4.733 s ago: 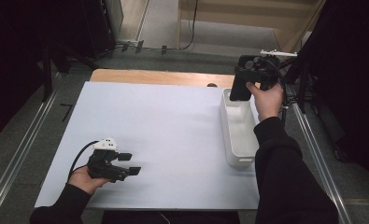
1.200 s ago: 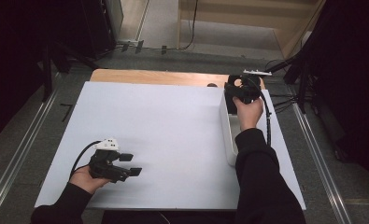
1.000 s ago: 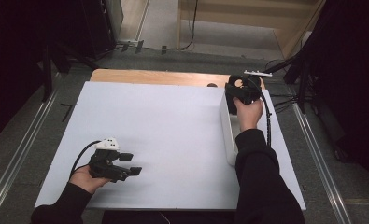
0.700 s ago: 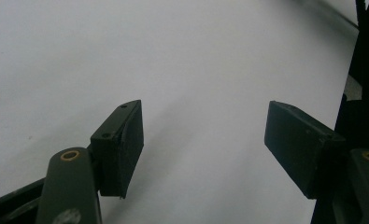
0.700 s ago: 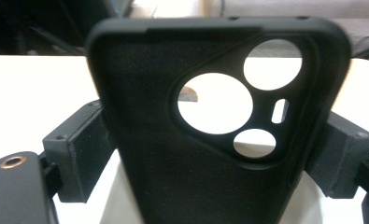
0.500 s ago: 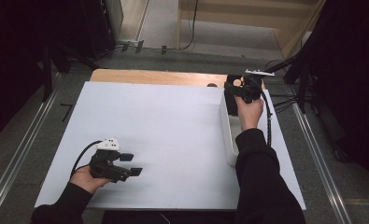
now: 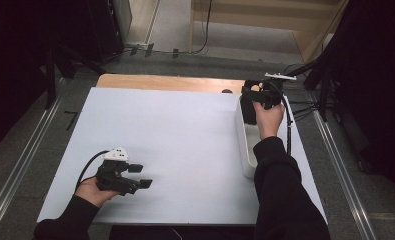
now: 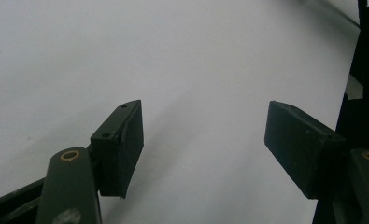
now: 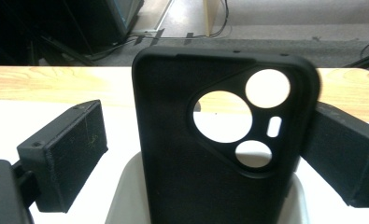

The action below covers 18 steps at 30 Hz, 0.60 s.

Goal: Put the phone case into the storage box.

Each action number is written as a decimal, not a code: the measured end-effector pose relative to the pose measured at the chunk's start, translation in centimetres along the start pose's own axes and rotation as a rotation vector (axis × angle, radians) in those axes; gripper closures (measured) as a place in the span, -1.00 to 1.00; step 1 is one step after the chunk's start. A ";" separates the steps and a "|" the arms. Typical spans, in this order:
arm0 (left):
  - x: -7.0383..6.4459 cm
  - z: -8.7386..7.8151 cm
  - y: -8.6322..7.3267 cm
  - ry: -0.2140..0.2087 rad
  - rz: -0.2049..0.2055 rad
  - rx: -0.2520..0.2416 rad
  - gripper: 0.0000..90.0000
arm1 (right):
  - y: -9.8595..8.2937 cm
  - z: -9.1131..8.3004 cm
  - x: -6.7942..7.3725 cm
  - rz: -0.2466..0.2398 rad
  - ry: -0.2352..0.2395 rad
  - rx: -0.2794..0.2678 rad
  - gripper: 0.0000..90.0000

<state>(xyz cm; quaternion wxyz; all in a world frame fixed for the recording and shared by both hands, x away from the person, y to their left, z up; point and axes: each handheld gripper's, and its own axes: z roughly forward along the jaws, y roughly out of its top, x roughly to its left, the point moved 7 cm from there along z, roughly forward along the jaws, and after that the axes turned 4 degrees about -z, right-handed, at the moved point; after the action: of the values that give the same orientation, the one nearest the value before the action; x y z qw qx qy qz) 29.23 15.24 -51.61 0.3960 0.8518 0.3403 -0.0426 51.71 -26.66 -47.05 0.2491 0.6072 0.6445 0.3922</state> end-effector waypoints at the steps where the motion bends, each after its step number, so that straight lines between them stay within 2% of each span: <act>1: 0.0 0.0 0.0 0.000 0.000 0.000 -0.36 | 0.1 -0.1 0.0 -0.004 -0.005 0.003 -0.95; 4: 0.0 0.0 0.0 -0.001 0.002 0.000 -0.36 | 0.5 -0.4 -0.1 -0.023 -0.011 0.001 -0.95; 12: 0.1 0.0 0.1 0.001 0.002 0.000 -0.36 | 1.5 -1.1 -0.1 -0.022 -0.002 -0.001 -0.94; 15: 0.1 0.0 0.1 0.000 0.002 -0.001 -0.37 | 2.0 -1.6 -0.1 -0.003 0.015 -0.008 -0.94; 18: 0.2 0.0 0.1 0.001 0.003 -0.001 -0.36 | 2.5 -2.1 -0.1 -0.024 0.012 0.001 -0.94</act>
<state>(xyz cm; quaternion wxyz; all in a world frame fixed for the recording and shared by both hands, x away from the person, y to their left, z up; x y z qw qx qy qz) 29.41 15.29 -51.59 0.3966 0.8521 0.3391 -0.0415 51.51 -27.26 -43.90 0.2496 0.5974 0.6534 0.3923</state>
